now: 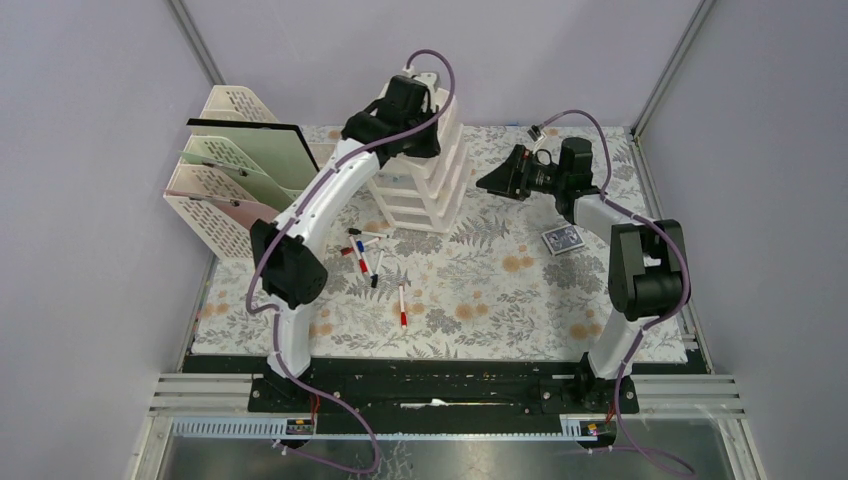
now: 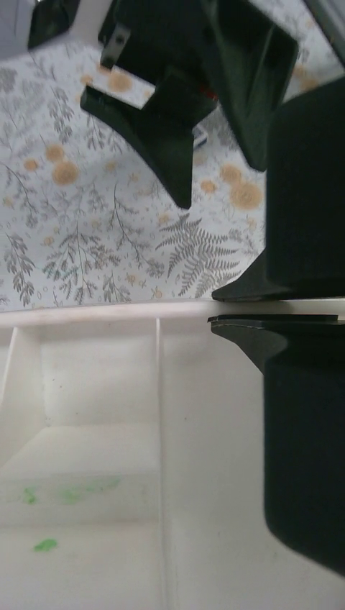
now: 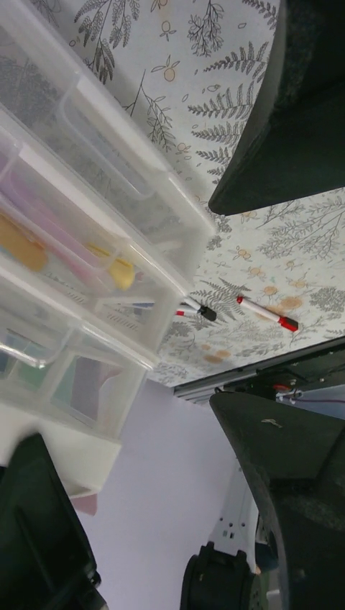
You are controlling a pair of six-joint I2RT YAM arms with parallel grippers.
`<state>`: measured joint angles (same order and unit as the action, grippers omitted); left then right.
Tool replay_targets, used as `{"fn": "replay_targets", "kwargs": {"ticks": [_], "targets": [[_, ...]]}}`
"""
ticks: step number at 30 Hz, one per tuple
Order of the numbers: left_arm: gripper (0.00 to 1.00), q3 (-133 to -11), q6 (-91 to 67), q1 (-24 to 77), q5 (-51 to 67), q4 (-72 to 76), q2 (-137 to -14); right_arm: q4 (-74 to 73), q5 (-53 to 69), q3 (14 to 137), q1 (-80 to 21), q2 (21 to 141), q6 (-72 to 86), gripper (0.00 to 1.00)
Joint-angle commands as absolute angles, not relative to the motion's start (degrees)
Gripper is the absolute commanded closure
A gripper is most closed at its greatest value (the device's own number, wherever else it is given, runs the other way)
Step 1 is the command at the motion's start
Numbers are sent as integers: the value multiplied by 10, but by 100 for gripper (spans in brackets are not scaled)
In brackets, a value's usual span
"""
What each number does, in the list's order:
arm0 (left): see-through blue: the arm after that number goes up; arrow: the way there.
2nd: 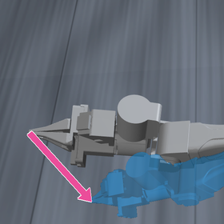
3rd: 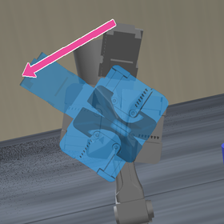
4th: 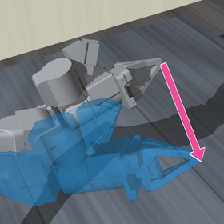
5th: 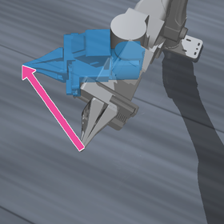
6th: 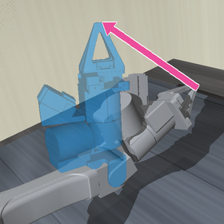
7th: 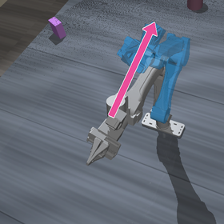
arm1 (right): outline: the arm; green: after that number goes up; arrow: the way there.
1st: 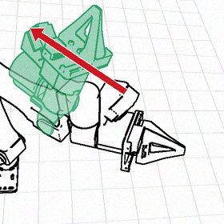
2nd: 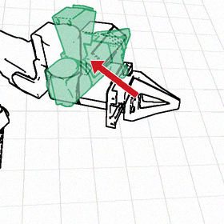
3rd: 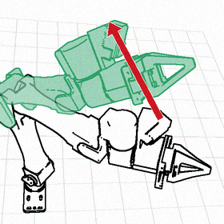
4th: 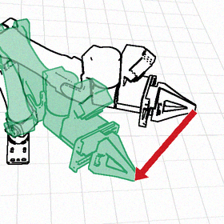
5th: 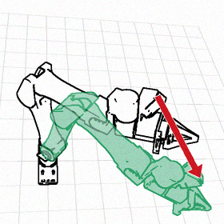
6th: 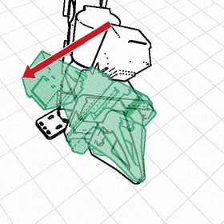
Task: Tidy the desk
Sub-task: Pick up the storage box from the center of the board, then open the drawer in the storage box.
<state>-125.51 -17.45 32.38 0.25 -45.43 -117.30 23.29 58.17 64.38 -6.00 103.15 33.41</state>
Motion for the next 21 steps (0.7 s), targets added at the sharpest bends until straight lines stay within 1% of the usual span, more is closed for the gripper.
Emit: {"fn": "replay_targets", "kwargs": {"ticks": [1,4,11,15,21], "targets": [[100,-1240,-218,312,64,-318,-1071,334,572,637,-55,1046,447,0],[100,-1209,-226,307,80,-298,-1052,349,548,629,-54,1052,479,0],[100,-1136,-247,293,115,-253,-1018,378,541,615,-53,1078,532,0],[100,-1119,-255,287,128,-244,-1014,426,546,609,-53,1106,588,4],[100,-1095,-266,281,147,-224,-1004,445,554,628,-62,1144,616,13]]}}
